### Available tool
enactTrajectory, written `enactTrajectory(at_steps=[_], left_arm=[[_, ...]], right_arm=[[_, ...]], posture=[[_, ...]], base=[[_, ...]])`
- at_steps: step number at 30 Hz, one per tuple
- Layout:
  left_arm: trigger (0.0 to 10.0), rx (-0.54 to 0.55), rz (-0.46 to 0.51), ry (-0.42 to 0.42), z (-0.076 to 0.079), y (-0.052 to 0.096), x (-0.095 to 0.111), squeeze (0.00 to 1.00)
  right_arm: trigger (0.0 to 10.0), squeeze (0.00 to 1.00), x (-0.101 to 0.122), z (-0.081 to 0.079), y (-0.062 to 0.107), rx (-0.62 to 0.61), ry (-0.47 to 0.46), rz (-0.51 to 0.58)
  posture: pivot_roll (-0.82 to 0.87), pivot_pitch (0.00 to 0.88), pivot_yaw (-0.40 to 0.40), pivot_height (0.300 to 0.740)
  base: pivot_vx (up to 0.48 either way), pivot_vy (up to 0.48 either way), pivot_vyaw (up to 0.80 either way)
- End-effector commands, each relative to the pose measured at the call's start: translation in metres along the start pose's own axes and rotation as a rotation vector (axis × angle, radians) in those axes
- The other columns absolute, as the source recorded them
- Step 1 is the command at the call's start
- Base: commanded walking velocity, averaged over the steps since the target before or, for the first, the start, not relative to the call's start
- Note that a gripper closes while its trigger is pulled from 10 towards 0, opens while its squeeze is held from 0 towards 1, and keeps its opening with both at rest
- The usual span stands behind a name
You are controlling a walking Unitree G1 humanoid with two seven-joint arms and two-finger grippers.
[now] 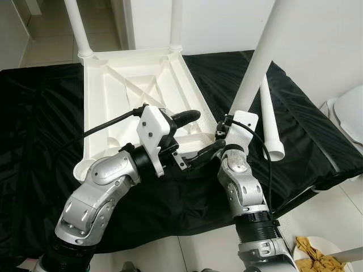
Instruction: Building children table
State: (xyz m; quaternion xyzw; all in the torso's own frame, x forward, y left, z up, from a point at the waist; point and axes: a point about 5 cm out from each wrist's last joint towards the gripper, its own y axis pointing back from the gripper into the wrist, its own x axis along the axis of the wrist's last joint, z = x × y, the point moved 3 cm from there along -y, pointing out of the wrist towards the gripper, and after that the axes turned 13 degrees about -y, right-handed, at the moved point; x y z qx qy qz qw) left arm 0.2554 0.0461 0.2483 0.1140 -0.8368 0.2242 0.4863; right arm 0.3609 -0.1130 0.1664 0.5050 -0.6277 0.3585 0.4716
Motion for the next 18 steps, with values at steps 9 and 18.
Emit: enactTrajectory(at_steps=[9, 18], left_arm=[[10.0, -0.016, 0.005, -0.003, 0.004, -0.0015, 0.0007, 0.0], [10.0, -0.021, 0.006, -0.004, 0.0045, -0.0017, 0.0005, 0.0]], right_arm=[[10.0, 0.0, -0.0323, 0.0164, 0.0036, -0.093, -0.018, -0.129], [10.0, 0.86, -0.0337, 0.0196, 0.0037, -0.11, -0.045, -0.134]], posture=[[-0.03, 0.074, -0.028, 0.74], [-0.03, 0.07, -0.026, 0.74]], base=[[0.0, 0.0, 0.0], [0.0, 0.0, 0.0]])
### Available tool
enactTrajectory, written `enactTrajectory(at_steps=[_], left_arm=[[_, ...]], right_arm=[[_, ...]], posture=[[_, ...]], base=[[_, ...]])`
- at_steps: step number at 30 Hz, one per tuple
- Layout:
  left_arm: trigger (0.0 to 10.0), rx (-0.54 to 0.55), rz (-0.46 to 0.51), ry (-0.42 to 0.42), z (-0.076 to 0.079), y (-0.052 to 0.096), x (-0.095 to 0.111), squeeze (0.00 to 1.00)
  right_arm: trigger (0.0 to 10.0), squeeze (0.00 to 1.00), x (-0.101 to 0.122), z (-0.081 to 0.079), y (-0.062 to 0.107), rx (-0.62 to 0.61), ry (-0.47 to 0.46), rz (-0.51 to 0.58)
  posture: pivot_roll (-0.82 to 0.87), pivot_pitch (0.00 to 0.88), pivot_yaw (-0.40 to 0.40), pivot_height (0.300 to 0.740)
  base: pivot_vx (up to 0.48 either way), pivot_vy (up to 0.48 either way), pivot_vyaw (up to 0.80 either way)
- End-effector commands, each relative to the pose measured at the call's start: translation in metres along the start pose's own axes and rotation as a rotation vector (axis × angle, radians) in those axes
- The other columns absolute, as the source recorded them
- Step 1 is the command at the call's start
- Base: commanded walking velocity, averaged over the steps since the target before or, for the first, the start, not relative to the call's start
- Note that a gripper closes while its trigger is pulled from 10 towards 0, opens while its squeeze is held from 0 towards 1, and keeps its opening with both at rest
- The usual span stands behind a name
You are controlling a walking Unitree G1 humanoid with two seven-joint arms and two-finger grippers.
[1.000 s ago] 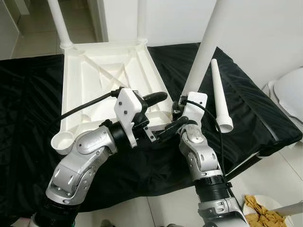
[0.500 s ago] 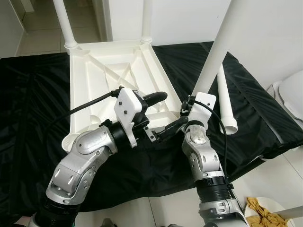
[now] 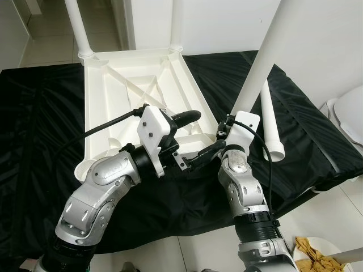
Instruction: Building children table
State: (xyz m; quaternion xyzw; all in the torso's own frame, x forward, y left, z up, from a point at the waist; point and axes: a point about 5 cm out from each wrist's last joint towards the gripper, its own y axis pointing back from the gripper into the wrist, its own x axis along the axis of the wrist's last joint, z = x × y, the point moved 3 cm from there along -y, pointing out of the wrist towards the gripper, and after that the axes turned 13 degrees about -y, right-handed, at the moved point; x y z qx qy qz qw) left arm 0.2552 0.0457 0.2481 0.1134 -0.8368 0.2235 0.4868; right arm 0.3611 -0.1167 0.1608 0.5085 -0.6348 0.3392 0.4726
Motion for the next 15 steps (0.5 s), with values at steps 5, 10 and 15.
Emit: enactTrajectory(at_steps=[5, 10, 15], left_arm=[[10.0, -0.023, 0.007, -0.002, 0.005, -0.002, 0.0, 0.0], [10.0, -0.022, 0.007, -0.003, 0.005, -0.002, 0.0, 0.0], [10.0, -0.024, 0.006, -0.005, 0.005, -0.003, 0.0, 0.0]], right_arm=[[10.0, 1.0, -0.026, 0.015, 0.003, -0.059, -0.035, -0.102], [10.0, 1.0, -0.016, 0.012, -0.003, -0.008, -0.032, -0.057], [10.0, 1.0, -0.004, 0.012, -0.011, 0.041, -0.046, -0.02]], posture=[[-0.03, 0.068, -0.028, 0.74], [-0.03, 0.06, -0.029, 0.74], [-0.03, 0.058, -0.028, 0.74]], base=[[0.0, 0.0, 0.0], [0.0, 0.0, 0.0], [0.0, 0.0, 0.0]])
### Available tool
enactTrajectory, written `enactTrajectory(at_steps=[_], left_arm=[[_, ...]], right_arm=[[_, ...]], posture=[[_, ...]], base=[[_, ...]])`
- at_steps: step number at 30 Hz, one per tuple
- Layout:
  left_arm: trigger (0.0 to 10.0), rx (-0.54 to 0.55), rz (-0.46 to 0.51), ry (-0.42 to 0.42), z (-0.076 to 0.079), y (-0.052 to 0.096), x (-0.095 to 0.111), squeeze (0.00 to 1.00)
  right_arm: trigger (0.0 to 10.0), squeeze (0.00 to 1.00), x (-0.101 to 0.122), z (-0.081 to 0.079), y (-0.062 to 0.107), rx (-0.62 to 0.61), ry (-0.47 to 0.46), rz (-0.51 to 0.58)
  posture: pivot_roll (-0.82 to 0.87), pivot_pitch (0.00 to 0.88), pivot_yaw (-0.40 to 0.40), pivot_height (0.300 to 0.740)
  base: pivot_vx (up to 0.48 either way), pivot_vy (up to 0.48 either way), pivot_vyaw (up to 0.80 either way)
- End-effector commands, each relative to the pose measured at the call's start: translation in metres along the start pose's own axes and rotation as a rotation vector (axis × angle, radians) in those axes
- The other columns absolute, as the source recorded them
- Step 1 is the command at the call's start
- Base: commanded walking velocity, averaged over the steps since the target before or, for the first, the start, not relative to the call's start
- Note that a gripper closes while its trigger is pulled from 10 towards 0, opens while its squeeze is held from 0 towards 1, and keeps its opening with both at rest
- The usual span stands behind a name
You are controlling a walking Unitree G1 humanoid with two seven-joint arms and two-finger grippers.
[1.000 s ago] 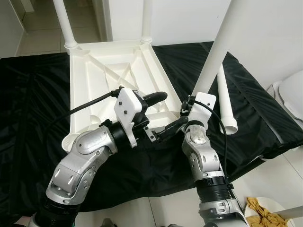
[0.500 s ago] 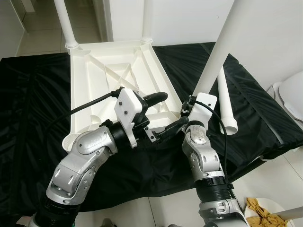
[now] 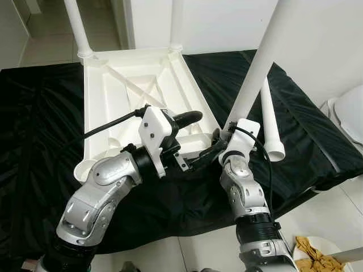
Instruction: Building children table
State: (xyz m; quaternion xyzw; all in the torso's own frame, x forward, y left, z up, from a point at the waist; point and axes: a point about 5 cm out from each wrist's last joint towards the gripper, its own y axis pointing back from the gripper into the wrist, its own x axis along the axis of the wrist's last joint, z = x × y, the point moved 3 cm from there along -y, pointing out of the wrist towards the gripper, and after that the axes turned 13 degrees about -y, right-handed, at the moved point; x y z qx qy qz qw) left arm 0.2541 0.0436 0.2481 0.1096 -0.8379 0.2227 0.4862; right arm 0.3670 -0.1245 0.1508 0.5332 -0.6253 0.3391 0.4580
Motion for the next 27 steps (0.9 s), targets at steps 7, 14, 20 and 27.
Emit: enactTrajectory(at_steps=[7, 14, 20, 27], left_arm=[[10.0, -0.026, -0.007, -0.003, 0.003, -0.001, -0.002, 0.0], [10.0, -0.035, -0.02, -0.003, 0.005, -0.001, -0.005, 0.0], [10.0, -0.044, -0.03, -0.006, 0.006, -0.002, -0.006, 0.0], [10.0, -0.054, -0.05, -0.012, 0.008, -0.002, -0.009, 0.0]], right_arm=[[10.0, 1.0, 0.019, 0.007, -0.015, 0.192, 0.039, 0.016], [10.0, 1.0, 0.022, 0.009, -0.017, 0.318, 0.106, 0.005], [10.0, 0.0, 0.022, 0.006, -0.015, 0.473, 0.102, -0.046], [10.0, 0.0, 0.023, 0.007, -0.013, 0.587, 0.158, -0.059]], posture=[[-0.04, 0.066, -0.022, 0.74], [-0.04, 0.071, -0.019, 0.74], [-0.04, 0.075, -0.016, 0.74], [-0.04, 0.076, -0.015, 0.74]], base=[[0.0, 0.0, 0.0], [0.0, 0.0, 0.0], [0.0, 0.0, 0.0], [0.0, 0.0, 0.0]])
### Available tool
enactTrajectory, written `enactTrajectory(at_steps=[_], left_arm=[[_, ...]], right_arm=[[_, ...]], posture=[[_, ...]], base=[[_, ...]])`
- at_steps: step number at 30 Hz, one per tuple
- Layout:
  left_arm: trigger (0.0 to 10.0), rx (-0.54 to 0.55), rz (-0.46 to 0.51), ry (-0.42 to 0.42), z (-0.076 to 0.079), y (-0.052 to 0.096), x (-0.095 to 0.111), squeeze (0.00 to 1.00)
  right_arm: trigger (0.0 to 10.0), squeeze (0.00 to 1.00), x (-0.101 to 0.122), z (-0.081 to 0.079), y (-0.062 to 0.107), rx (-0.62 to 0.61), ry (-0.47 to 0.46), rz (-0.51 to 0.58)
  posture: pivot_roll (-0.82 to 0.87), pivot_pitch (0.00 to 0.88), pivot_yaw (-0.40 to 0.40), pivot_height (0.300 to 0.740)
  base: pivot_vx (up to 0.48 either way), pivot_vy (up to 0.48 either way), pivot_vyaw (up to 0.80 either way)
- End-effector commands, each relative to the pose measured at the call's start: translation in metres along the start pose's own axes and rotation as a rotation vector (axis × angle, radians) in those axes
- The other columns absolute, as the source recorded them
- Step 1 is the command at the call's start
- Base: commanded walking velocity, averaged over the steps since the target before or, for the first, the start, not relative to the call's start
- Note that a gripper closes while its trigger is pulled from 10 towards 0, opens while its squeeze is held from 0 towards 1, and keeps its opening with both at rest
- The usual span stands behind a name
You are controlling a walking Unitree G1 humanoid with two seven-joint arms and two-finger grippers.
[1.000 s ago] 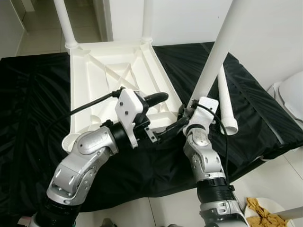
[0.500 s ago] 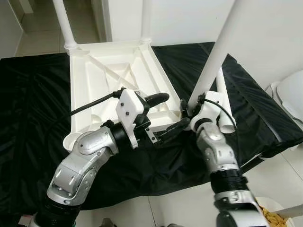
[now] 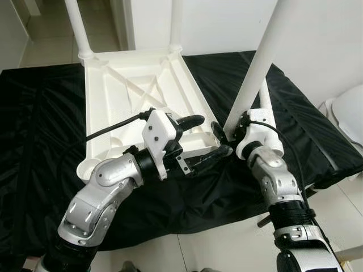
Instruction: Building children table
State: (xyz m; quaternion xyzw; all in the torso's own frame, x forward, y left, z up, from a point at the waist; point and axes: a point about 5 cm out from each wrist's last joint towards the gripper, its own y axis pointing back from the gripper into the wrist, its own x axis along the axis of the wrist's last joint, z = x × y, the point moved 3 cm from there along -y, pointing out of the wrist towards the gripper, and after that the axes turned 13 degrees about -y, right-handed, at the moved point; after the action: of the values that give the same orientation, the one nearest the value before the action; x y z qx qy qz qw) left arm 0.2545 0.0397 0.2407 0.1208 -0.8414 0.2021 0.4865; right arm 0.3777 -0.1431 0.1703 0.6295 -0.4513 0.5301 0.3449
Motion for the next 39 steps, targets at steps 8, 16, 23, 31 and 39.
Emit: enactTrajectory(at_steps=[8, 16, 23, 31, 39], left_arm=[[10.0, -0.055, -0.086, -0.002, 0.01, -0.001, -0.016, 0.0], [10.0, -0.068, -0.144, 0.018, 0.015, 0.0, -0.025, 0.0], [10.0, -0.068, -0.246, 0.051, 0.019, 0.001, -0.045, 0.0], [10.0, -0.043, -0.307, 0.034, 0.016, 0.003, -0.055, 0.0], [10.0, -0.042, -0.306, 0.006, 0.014, 0.003, -0.052, 0.0]], right_arm=[[10.0, 0.0, 0.0, 0.006, 0.003, 0.118, 0.059, -0.048], [10.0, 0.0, 0.005, 0.012, 0.006, 0.224, 0.091, -0.076], [10.0, 0.0, 0.011, 0.016, 0.005, 0.291, 0.093, -0.079], [10.0, 0.0, 0.008, 0.017, 0.004, 0.354, 0.095, -0.114], [10.0, 0.0, 0.009, 0.021, -0.001, 0.373, 0.114, -0.12]], posture=[[-0.05, 0.077, -0.011, 0.74], [-0.05, 0.082, -0.009, 0.74], [-0.05, 0.081, -0.008, 0.74], [-0.04, 0.081, -0.008, 0.74], [-0.04, 0.077, -0.003, 0.74]], base=[[0.0, 0.0, 0.0], [0.0, 0.0, 0.0], [0.0, 0.0, 0.0], [0.0, 0.0, 0.0], [0.0, 0.0, 0.0]])
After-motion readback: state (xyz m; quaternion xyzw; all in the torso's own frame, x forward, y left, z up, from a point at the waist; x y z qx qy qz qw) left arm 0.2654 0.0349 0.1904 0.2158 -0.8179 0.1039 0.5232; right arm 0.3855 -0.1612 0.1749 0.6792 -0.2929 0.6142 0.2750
